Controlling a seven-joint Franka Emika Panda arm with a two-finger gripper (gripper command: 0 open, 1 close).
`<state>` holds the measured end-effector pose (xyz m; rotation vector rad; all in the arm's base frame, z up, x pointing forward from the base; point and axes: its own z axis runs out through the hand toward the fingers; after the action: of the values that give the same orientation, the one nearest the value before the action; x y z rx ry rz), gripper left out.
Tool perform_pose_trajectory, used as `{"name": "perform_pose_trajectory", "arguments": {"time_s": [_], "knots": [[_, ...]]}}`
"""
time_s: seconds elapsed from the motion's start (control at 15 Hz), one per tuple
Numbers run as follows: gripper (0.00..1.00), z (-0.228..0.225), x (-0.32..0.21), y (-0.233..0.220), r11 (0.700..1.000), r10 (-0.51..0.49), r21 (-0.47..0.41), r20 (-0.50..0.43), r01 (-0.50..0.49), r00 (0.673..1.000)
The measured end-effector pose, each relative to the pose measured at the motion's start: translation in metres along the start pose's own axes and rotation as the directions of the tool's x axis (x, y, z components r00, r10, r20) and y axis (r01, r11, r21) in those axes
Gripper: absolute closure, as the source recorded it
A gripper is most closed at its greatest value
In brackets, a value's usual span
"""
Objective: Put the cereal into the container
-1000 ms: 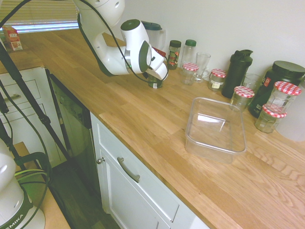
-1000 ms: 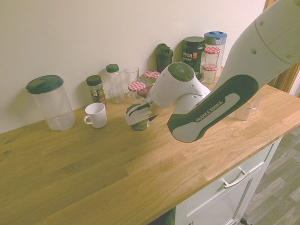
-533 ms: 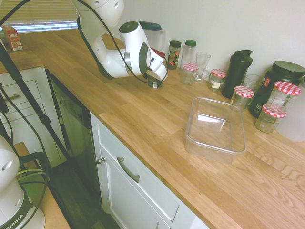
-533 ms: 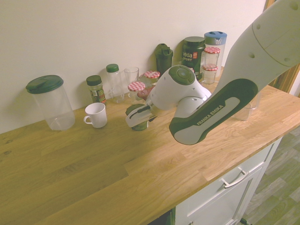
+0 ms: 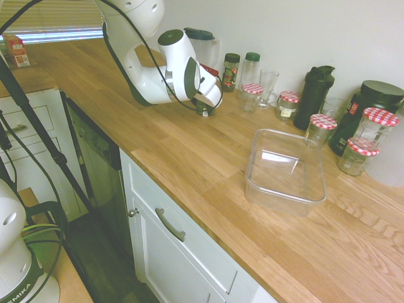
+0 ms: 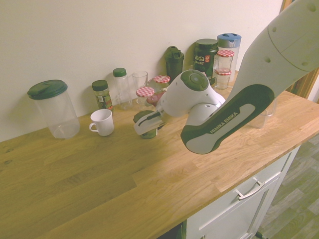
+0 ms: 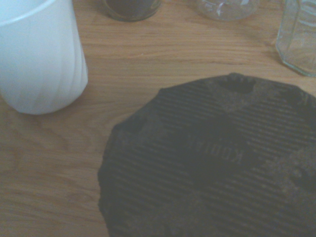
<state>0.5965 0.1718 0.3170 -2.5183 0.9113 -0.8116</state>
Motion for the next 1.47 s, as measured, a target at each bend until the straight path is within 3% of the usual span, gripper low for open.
{"name": "perform_pose_trajectory", "arguments": {"time_s": [0.2, 0.47, 0.67, 0.93, 1.13, 1.47], "knots": [[1.00, -0.015, 0.013, -0.008, 1.000, 0.022, 0.023, -0.022, -0.021, 1.000], [1.00, -0.078, 0.060, -0.014, 0.994, 0.098, 0.048, -0.091, -0.094, 0.991], [1.00, -0.130, 0.106, 0.032, 0.985, 0.173, 0.029, -0.150, -0.170, 0.974], [1.00, -0.194, 0.195, 0.125, 0.965, 0.252, -0.007, -0.281, -0.264, 0.926], [1.00, -0.197, 0.230, 0.188, 0.949, 0.264, -0.080, -0.322, -0.304, 0.909], [1.00, -0.180, 0.220, 0.217, 0.934, 0.271, -0.152, -0.287, -0.323, 0.919]]}}
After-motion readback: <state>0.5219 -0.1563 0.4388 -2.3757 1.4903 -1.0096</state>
